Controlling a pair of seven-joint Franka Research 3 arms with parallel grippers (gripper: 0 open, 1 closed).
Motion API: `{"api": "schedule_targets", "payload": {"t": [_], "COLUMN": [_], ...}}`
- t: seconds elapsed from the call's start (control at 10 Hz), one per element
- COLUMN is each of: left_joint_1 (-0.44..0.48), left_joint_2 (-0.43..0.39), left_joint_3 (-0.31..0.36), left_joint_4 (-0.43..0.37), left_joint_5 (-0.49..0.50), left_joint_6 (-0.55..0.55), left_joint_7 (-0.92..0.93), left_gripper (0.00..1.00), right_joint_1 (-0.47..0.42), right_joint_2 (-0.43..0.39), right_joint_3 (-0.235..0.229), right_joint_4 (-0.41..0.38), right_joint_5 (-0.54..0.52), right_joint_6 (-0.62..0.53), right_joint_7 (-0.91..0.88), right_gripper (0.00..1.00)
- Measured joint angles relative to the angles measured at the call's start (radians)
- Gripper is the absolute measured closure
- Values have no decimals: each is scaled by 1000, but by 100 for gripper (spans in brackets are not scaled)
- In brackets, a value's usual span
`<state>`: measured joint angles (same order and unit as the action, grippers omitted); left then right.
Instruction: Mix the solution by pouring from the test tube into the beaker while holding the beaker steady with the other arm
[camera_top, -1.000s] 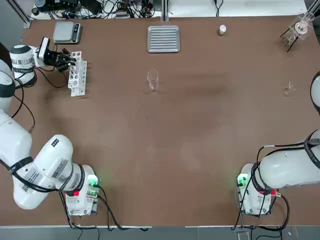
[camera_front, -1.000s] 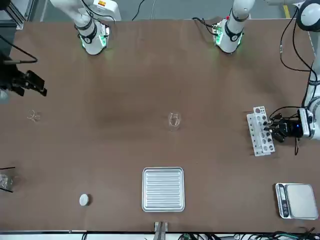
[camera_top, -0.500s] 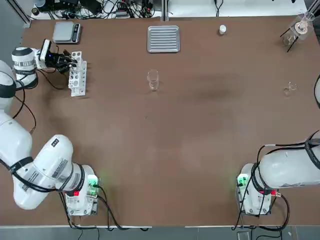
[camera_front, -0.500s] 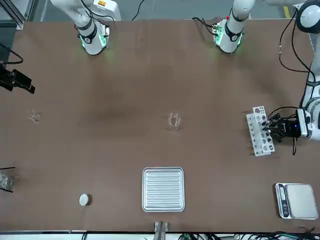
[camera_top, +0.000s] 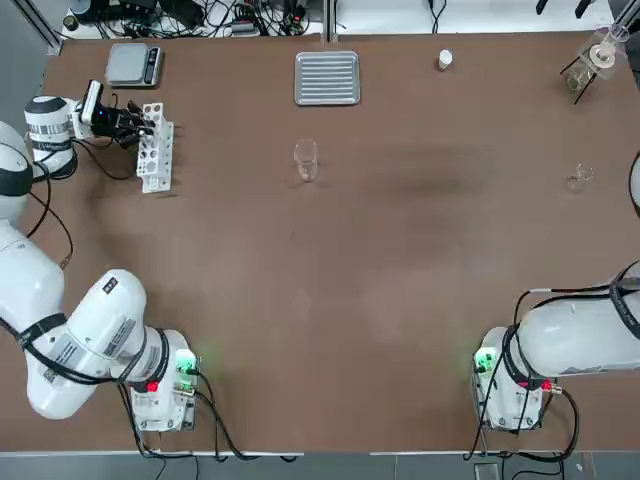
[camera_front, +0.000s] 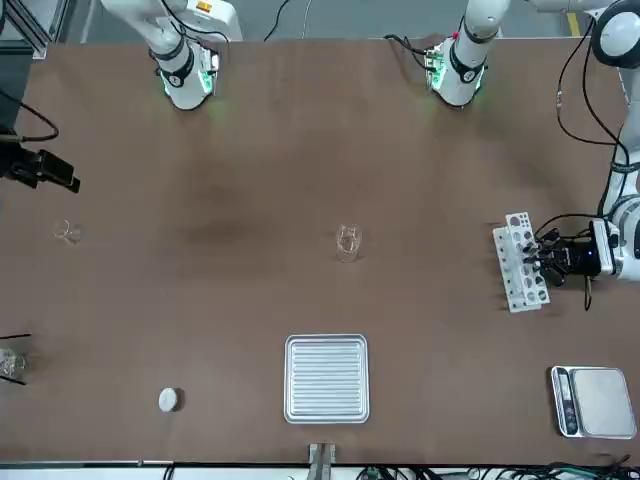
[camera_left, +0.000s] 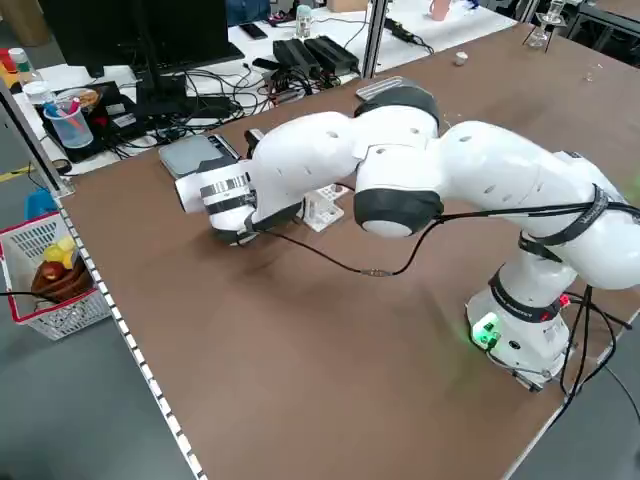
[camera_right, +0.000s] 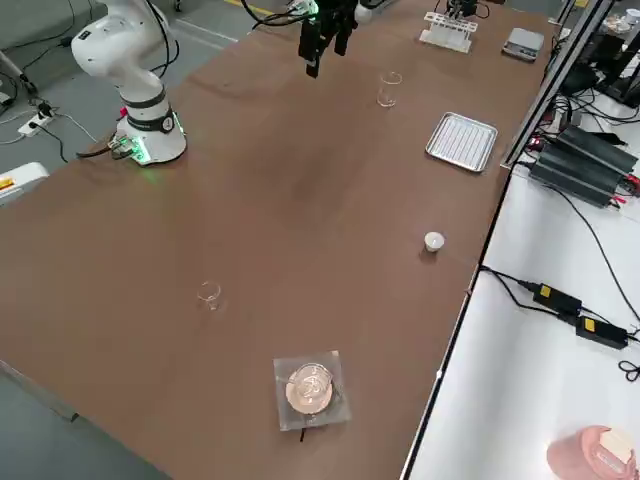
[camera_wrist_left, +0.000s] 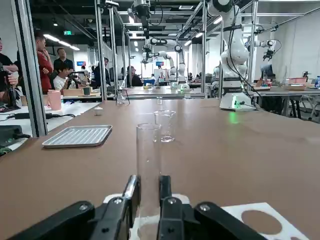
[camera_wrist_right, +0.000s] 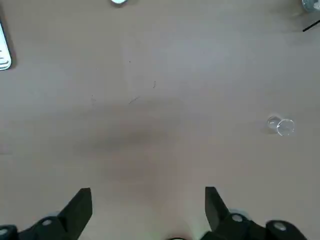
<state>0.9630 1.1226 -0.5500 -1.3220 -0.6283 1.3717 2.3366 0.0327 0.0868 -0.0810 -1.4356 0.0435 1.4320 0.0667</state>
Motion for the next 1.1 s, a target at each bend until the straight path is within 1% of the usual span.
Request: {"api": "schedule_targets", "payload": {"t": [0.6, 0.9, 1.0, 1.1], "left_joint_1": [0, 0, 0, 0], "left_joint_2": [0, 0, 0, 0], "left_joint_3": [0, 0, 0, 0], "left_joint_4": [0, 0, 1, 1], "left_joint_5": [0, 0, 0, 0], "left_joint_6": [0, 0, 0, 0], "left_joint_7": [-1, -1, -5, -13], "left_gripper": [77, 73, 69, 62], "right_joint_1": [2, 2, 2, 1], "right_joint_2": [-5, -5, -5, -5], "right_joint_3": [0, -3, -5, -9], "right_joint_4": [-1, -1, -1, -1], "right_joint_5": [0, 0, 0, 0], "right_joint_6": [8, 11, 14, 16], "right_joint_7": [-9, -20, -25, -34], "right_gripper": [0, 0, 0, 0]}}
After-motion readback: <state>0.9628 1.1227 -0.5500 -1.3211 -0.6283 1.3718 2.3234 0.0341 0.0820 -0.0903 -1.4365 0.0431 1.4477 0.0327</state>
